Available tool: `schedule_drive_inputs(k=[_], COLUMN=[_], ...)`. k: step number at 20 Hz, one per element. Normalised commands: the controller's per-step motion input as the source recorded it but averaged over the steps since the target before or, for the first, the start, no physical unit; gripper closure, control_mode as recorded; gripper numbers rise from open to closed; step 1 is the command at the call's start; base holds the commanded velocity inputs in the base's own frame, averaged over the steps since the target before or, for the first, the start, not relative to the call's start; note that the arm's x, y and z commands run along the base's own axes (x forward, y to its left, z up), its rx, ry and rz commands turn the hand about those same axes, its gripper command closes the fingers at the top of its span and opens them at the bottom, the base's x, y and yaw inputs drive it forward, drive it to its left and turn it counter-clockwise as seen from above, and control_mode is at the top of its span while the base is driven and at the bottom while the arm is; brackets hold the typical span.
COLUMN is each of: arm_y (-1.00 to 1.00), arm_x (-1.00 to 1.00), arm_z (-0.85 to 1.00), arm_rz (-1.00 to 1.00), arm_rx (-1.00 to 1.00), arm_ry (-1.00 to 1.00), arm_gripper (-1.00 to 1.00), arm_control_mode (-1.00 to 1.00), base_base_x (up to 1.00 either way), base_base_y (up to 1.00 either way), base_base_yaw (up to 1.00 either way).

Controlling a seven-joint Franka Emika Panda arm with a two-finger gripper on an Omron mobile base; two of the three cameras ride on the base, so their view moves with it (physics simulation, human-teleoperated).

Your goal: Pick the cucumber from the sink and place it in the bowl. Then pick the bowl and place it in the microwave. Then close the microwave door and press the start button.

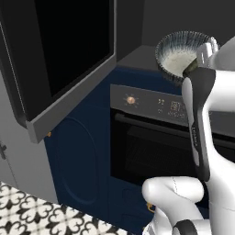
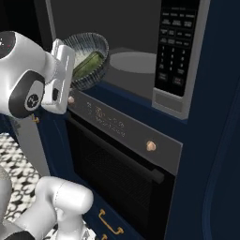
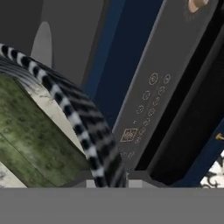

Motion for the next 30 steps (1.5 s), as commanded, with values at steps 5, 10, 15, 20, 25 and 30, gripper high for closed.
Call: schedule_drive_inputs(k=[5,10,15,20,25,30], arm_y=[-0.42,-0.69,-0.53,-0.51,-0.34,-0.29], arm_x=[0.66,0.68,0.87,0.91,0.89,0.71], arm_z=[0.35,0.04,0.03,0.05,0.02,-0.05], arm_rz=[-0.04,0.00,0.00,0.00,0.00,0.00], arm_rx=[0.02,0.09,0.06,0.06,0.06,0.02], arm_ry=[-0.02,-0.04,0.00,0.00,0.05,0.02], arm_gripper=[1.00,1.00,1.00,1.00,1.00,1.00], arm_control_mode=[-1.00,-1.00,-1.00,-1.00,-1.00,-1.00], base_base_x=[0.00,0.00,0.00,0.00,0.00,0.00], base_base_y=[0.00,0.00,0.00,0.00,0.00,0.00], base_base_yaw=[0.00,0.00,0.00,0.00,0.00,0.00])
